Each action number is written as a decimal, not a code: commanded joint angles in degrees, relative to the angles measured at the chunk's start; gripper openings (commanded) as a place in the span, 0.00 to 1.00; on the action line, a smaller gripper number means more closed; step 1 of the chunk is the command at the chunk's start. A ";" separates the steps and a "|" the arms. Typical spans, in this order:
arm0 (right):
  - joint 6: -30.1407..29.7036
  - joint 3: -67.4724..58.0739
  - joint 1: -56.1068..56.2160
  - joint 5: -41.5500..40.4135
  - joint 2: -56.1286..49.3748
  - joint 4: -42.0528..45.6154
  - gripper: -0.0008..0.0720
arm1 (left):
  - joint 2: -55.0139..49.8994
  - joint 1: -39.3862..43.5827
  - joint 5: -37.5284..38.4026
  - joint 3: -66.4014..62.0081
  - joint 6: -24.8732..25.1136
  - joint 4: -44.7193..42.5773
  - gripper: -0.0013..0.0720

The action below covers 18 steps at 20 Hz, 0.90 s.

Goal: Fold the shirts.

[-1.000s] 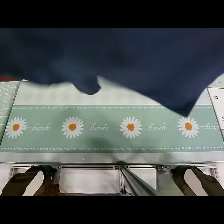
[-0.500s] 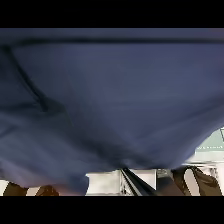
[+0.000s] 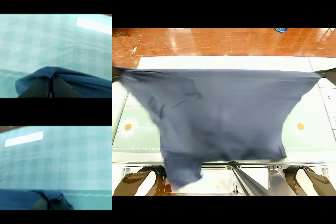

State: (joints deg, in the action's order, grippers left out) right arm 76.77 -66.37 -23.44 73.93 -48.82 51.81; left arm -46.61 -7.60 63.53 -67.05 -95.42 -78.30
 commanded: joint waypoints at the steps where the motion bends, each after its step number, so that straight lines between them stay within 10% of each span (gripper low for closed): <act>1: -6.01 2.25 2.54 -9.84 -14.73 -4.28 0.04 | -12.55 0.90 -19.26 5.99 -1.40 7.23 0.04; 9: -3.04 -19.19 5.95 -11.47 -46.82 -5.86 0.04 | -45.53 1.51 -12.83 -12.02 -1.36 18.99 0.04; 18: -5.66 -15.19 6.01 6.82 -47.32 5.88 0.04 | -44.02 1.20 8.98 -8.94 8.81 14.64 0.04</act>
State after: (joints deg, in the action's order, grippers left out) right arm 71.55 -83.88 -18.48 75.48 -95.66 51.22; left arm -90.48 -6.59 65.39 -78.72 -89.06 -61.28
